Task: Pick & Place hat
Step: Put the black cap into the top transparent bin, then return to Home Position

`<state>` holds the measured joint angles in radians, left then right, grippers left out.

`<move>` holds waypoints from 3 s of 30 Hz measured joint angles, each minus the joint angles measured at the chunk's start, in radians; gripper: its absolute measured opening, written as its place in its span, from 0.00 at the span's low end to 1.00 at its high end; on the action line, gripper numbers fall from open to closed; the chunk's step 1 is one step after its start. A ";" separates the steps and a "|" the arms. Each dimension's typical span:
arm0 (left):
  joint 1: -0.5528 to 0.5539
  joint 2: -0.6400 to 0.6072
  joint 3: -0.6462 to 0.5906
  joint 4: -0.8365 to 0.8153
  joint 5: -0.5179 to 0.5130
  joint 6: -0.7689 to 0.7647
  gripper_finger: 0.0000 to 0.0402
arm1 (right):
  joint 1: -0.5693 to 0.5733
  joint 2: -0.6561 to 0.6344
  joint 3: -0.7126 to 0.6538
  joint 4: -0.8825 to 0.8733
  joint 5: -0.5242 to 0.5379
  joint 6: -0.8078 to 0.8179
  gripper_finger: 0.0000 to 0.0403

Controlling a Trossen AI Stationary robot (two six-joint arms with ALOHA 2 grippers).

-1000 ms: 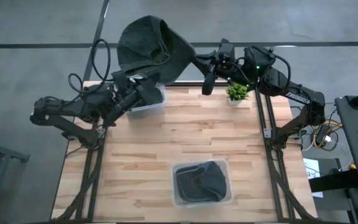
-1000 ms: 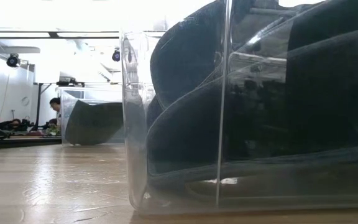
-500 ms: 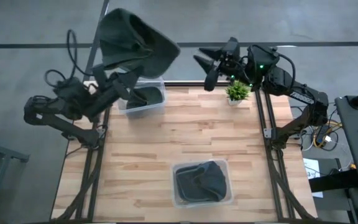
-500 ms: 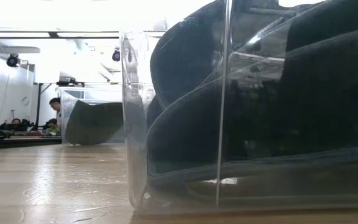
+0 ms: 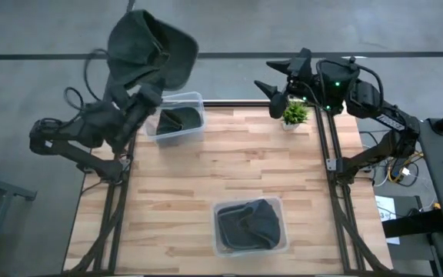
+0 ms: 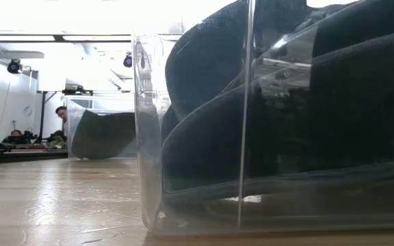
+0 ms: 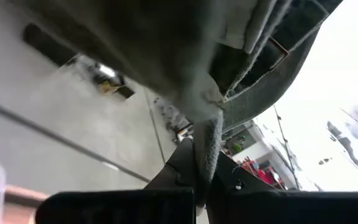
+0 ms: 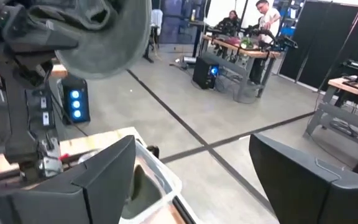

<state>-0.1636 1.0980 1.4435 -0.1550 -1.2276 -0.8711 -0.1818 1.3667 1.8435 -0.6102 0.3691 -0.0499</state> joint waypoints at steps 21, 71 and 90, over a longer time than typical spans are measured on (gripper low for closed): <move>0.013 0.030 -0.436 -0.273 -0.121 -1.028 0.01 | 0.000 -0.006 0.000 -0.045 -0.037 -0.062 0.74; 0.386 0.014 -0.577 -0.312 0.483 -1.126 0.41 | 0.000 -0.005 -0.011 -0.092 -0.037 -0.052 0.68; 0.366 0.008 -0.407 -0.369 0.708 -0.974 0.41 | 0.000 -0.005 -0.011 -0.099 -0.037 -0.057 0.70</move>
<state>0.2019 1.1061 1.0361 -0.5240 -0.5193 -1.8450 -0.1814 1.3613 1.8320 -0.7092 0.3321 -0.1066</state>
